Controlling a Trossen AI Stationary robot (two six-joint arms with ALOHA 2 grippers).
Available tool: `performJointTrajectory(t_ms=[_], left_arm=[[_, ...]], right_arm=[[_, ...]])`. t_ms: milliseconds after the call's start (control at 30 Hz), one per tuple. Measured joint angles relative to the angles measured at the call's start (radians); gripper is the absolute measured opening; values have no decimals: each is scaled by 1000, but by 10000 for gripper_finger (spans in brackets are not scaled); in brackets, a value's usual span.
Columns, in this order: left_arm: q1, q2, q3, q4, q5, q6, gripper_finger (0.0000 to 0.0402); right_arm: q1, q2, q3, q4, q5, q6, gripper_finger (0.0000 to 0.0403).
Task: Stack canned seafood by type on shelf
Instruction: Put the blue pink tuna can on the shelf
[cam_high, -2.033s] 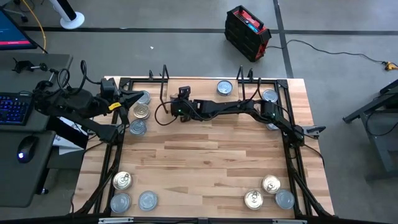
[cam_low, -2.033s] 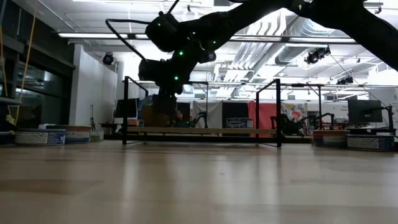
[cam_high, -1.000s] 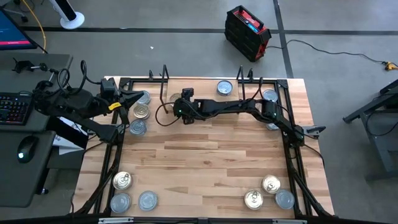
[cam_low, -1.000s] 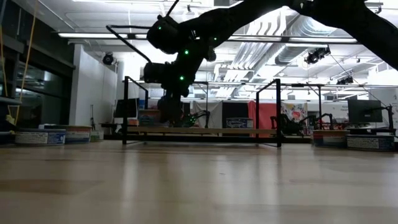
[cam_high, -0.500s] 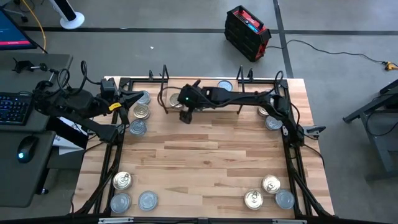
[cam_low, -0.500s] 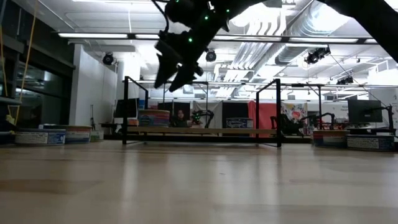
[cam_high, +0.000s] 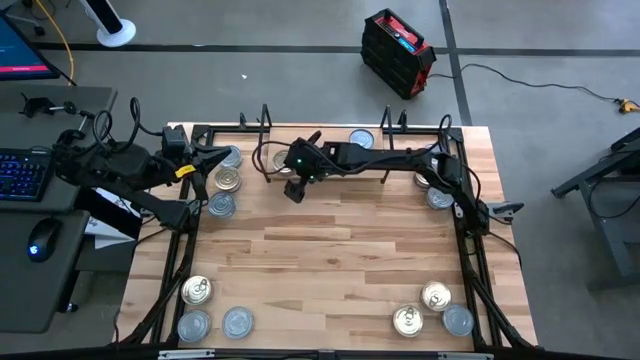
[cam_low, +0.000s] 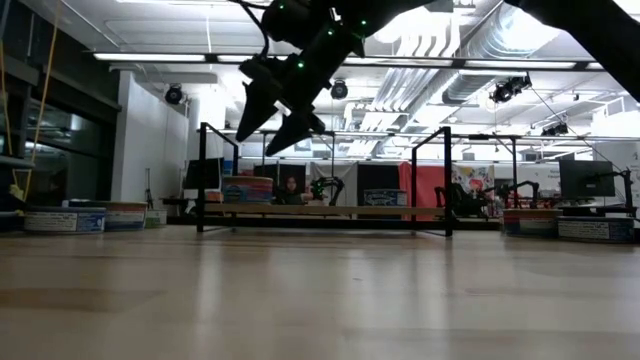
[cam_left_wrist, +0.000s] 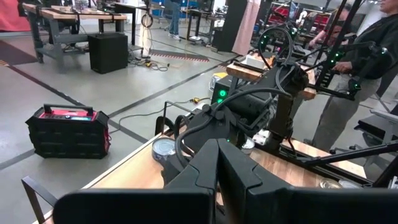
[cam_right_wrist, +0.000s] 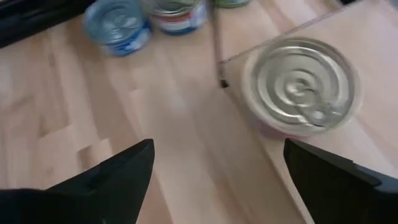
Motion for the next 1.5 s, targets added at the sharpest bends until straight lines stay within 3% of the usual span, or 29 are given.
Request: performJointTrajectory(t_ms=[67, 133, 200, 300, 367, 500, 800, 1000, 1500], left_arm=[[0, 0, 0, 0, 0, 0, 1], [0, 0, 0, 0, 0, 0, 1], [0, 0, 0, 0, 0, 0, 1], [0, 0, 0, 0, 0, 0, 1], [0, 0, 0, 0, 0, 0, 1], [0, 0, 0, 0, 0, 0, 1], [0, 0, 0, 0, 0, 0, 1], [0, 0, 0, 0, 0, 0, 1], [0, 0, 0, 0, -18, 0, 1]], right_arm=[[7, 0, 0, -4, 15, 1, 332], [17, 0, 0, -10, 95, 15, 291], [26, 9, 0, 11, 179, 53, 221], [29, 37, 0, 56, 204, 166, 74], [30, 64, 0, 81, 190, 214, 22], [33, 109, 0, 84, 178, 364, 8], [27, 141, 0, 196, 182, 487, 1], [-12, 158, 0, 201, 136, 508, 0], [-64, 169, -1, 304, 185, 578, 0]])
